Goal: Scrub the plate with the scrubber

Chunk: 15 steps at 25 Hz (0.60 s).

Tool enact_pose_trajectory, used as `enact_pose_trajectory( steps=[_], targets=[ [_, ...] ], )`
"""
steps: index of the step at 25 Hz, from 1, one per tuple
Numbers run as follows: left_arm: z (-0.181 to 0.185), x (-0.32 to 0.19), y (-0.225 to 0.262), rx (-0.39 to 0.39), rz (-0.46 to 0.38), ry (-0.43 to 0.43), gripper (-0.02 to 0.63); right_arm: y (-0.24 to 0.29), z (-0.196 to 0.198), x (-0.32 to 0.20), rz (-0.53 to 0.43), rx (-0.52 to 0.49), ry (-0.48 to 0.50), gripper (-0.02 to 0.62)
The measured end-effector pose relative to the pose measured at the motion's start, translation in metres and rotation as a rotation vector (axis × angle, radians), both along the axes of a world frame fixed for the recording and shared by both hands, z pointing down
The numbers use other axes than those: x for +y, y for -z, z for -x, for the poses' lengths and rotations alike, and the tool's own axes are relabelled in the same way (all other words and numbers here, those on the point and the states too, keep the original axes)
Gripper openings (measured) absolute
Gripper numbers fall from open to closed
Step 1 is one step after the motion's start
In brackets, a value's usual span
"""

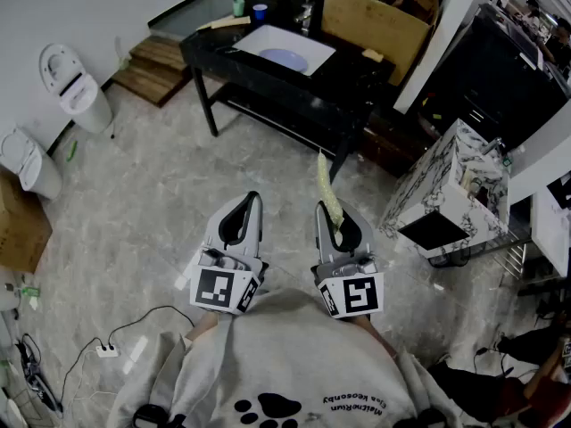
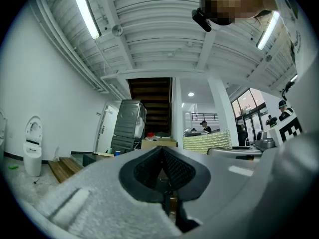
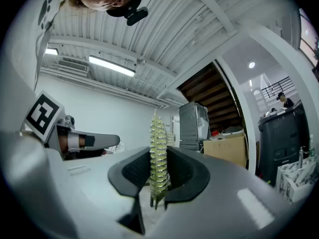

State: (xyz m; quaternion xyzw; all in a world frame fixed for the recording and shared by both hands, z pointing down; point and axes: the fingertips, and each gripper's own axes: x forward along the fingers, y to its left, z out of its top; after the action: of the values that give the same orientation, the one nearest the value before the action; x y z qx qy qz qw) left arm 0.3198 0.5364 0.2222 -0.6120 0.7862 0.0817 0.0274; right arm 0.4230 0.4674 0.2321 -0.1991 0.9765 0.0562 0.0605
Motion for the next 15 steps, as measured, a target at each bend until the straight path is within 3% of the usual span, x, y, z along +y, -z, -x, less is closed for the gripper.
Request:
enact_pose_trajectory(
  steps=[15],
  targets=[
    [-0.012,-0.025,-0.014,0.003,0.033,0.038,0.000,-0.009,-0.005,-0.024,0.035,-0.021,0.070,0.074]
  ],
)
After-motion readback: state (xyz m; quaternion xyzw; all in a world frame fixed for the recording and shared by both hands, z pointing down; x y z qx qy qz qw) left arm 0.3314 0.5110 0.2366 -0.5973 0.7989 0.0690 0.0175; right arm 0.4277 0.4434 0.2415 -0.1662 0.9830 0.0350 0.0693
